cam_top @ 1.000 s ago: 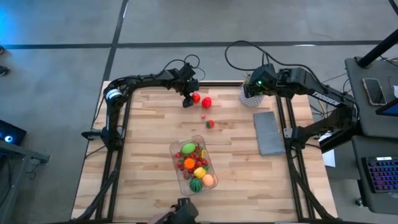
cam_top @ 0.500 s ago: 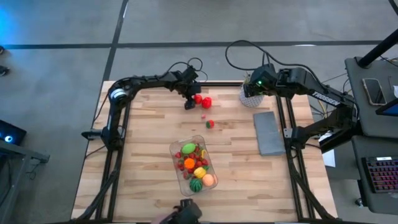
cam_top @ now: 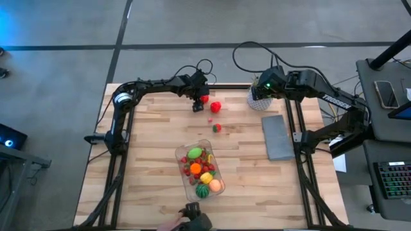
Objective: Pick and placing Produce into tupperware
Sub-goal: Put the red tomato into the transparent bin
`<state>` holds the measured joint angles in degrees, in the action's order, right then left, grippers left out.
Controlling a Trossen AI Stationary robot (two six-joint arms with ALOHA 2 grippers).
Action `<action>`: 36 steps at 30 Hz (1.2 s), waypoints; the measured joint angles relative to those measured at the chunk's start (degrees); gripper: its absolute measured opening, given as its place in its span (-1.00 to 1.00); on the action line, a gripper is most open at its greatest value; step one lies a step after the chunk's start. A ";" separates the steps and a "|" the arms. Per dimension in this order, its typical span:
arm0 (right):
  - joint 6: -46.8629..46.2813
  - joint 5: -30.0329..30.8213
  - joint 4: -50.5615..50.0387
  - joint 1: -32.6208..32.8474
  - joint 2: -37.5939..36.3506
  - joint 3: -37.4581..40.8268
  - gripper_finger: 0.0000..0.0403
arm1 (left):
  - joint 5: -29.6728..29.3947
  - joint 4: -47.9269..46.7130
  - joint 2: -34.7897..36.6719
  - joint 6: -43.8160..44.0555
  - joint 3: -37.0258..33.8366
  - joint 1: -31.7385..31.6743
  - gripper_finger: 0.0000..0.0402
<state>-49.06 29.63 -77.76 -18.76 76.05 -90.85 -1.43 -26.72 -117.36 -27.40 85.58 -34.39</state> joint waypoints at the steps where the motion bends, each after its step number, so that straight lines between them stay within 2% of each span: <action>1: 0.00 0.02 -0.02 0.00 0.00 0.00 0.41 | -0.78 0.36 0.29 0.06 0.00 0.05 0.19; 4: 0.44 0.02 -0.03 -0.02 0.00 0.18 0.40 | -1.15 0.64 1.24 1.57 -0.02 0.39 0.19; 11: 1.33 0.43 -0.02 -0.02 0.00 0.62 0.42 | -0.94 -0.72 1.51 12.03 -0.06 2.35 0.19; 17: 2.17 0.42 -0.02 -0.02 0.02 0.76 0.40 | -0.92 -2.65 1.49 12.11 -1.64 3.89 0.25; 22: 2.58 0.42 -0.06 -0.02 0.02 1.09 0.40 | -1.01 -3.26 1.46 12.13 -2.40 4.77 0.43; 26: 2.88 0.42 -0.06 -0.02 0.02 1.19 0.40 | -2.74 -2.84 1.46 12.06 -2.32 5.42 0.58; 28: 3.06 0.44 -0.04 -0.02 0.02 1.23 0.39 | -5.71 -2.64 1.46 11.55 -2.32 5.62 0.63; 31: 3.08 0.42 -0.09 -0.02 0.02 1.40 0.39 | -7.92 -2.03 1.46 8.57 -2.25 5.56 0.65; 36: 3.04 0.42 -0.20 -0.02 0.02 1.76 0.39 | -5.71 -0.70 1.46 7.09 -2.25 5.25 0.66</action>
<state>-46.02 30.04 -77.96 -18.79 76.07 -89.09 -7.14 -27.42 -115.90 -20.31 83.33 -29.14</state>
